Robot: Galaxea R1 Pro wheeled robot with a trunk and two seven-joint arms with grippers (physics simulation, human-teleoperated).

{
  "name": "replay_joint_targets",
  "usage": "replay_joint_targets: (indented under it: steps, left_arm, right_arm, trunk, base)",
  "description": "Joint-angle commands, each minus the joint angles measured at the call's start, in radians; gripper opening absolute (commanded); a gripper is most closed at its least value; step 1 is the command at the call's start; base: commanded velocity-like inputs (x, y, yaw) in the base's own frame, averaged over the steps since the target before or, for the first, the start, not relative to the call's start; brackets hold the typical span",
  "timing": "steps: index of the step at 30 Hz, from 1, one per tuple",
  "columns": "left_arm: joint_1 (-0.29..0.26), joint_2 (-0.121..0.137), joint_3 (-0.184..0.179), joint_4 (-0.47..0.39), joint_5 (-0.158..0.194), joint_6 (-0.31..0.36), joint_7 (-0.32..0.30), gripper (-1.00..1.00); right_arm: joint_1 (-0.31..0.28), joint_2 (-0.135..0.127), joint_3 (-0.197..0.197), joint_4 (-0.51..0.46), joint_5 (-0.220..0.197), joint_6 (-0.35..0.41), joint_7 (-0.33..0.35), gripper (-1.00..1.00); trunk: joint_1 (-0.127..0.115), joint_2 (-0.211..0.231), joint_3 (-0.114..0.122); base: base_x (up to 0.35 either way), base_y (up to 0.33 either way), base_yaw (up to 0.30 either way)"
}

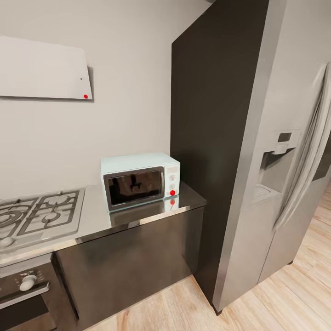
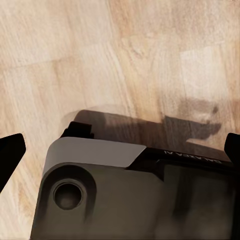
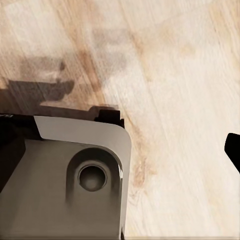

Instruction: In the kitchen, take the popcorn bag from the countertop, put it into the microwave, and heat it until the popcorn is cooked so the cooked popcorn ends up inside the bag.

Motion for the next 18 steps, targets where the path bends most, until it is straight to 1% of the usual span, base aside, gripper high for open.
replay_joint_targets:
  steps: [1, 4, 9, 18]
  left_arm:
    - [0.0, -0.001, -0.009, 0.001, 0.009, -0.004, 0.002, 1.0]
    - [0.001, -0.003, -0.009, 0.001, 0.009, -0.005, 0.002, 1.0]
    - [0.001, -0.004, -0.01, 0.001, 0.008, -0.006, 0.002, 1.0]
    - [0.0, -0.008, -0.01, -0.001, 0.003, -0.007, 0.002, 1.0]
  right_arm:
    - [-0.002, -0.004, -0.008, 0.003, 0.01, -0.004, 0.002, 1.0]
    - [-0.002, -0.013, -0.005, 0.002, 0.011, -0.004, -0.003, 1.0]
    - [-0.002, -0.01, -0.004, 0.001, 0.016, -0.014, -0.055, 1.0]
    - [-0.002, -0.015, -0.006, 0.002, 0.012, -0.023, -0.062, 1.0]
  trunk:
    - [0.0, -0.001, -0.001]
    - [0.0, -0.001, -0.001]
    - [0.0, -0.001, -0.001]
    - [0.0, -0.001, -0.001]
  base:
    - [0.0, 0.0, 0.027]
    - [0.0, 0.0, 0.19]
    - [0.0, 0.0, 0.273]
    - [0.0, 0.0, 0.278]
